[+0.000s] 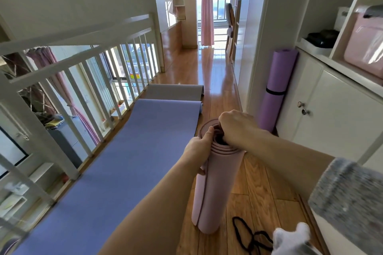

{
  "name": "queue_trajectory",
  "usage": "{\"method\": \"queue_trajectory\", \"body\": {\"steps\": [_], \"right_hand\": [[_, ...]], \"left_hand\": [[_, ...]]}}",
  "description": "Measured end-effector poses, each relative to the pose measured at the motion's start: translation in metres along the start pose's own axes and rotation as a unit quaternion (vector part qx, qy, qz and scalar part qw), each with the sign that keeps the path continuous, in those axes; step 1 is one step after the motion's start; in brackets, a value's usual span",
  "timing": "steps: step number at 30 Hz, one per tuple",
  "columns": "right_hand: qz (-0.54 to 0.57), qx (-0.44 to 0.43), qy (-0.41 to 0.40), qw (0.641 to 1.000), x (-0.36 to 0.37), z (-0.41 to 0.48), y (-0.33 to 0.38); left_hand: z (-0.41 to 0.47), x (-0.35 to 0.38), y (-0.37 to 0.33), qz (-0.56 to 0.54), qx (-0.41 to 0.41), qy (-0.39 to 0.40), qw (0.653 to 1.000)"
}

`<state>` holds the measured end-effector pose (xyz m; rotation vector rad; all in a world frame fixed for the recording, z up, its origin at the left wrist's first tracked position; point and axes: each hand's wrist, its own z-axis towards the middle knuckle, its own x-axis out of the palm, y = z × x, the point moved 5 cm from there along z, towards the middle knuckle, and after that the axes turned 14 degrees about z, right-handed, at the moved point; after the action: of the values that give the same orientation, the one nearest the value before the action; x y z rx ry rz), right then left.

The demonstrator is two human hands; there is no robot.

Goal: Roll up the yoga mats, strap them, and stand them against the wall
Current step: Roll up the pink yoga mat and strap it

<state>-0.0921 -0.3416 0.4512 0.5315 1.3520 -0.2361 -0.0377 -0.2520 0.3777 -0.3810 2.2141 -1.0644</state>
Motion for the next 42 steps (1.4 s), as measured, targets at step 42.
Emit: {"method": "queue_trajectory", "body": {"steps": [42], "right_hand": [[0.398, -0.094, -0.048, 0.911, 0.032, -0.002, -0.043]], "left_hand": [[0.006, -0.009, 0.019, 0.031, 0.088, 0.127, 0.988]]}}
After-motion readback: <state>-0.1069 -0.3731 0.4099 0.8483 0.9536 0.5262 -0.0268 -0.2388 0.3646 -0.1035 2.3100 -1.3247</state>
